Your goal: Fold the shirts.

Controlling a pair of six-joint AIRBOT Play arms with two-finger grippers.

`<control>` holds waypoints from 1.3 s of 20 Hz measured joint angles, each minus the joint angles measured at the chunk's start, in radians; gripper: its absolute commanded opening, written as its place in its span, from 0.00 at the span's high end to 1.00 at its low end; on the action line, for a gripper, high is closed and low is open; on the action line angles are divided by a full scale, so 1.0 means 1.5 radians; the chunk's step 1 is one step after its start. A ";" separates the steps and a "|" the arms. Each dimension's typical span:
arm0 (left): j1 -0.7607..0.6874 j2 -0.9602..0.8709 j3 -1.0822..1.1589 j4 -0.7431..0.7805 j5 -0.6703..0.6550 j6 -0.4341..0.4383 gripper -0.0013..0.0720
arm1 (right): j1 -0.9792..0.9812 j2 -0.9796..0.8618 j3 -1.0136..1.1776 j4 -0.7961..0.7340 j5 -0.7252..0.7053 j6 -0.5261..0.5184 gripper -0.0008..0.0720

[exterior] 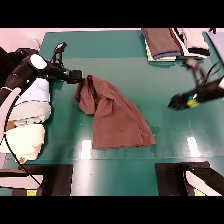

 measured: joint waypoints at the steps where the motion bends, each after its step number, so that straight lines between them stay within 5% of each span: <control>1: 0.001 0.003 0.002 0.001 -0.002 0.003 0.95 | -0.009 -0.008 -0.058 0.022 -0.023 -0.003 0.40; 6: 0.003 0.010 0.005 0.007 -0.010 0.009 0.95 | 0.025 -0.092 -0.205 0.143 -0.128 -0.054 0.41; 9: 0.004 0.012 0.005 0.007 -0.013 0.009 0.95 | 0.077 -0.142 -0.204 0.185 -0.162 -0.069 0.91; 10: 0.004 0.014 0.005 0.008 -0.014 0.010 0.95 | 0.091 -0.152 -0.196 0.183 -0.176 -0.072 0.96; 16: 0.024 0.105 0.034 0.033 -0.009 0.011 0.95 | 0.102 -0.081 -0.053 0.120 -0.192 -0.079 0.97; 26: 0.071 0.414 0.284 0.061 0.001 0.026 0.95 | -0.092 0.170 0.380 0.081 -0.140 -0.075 0.97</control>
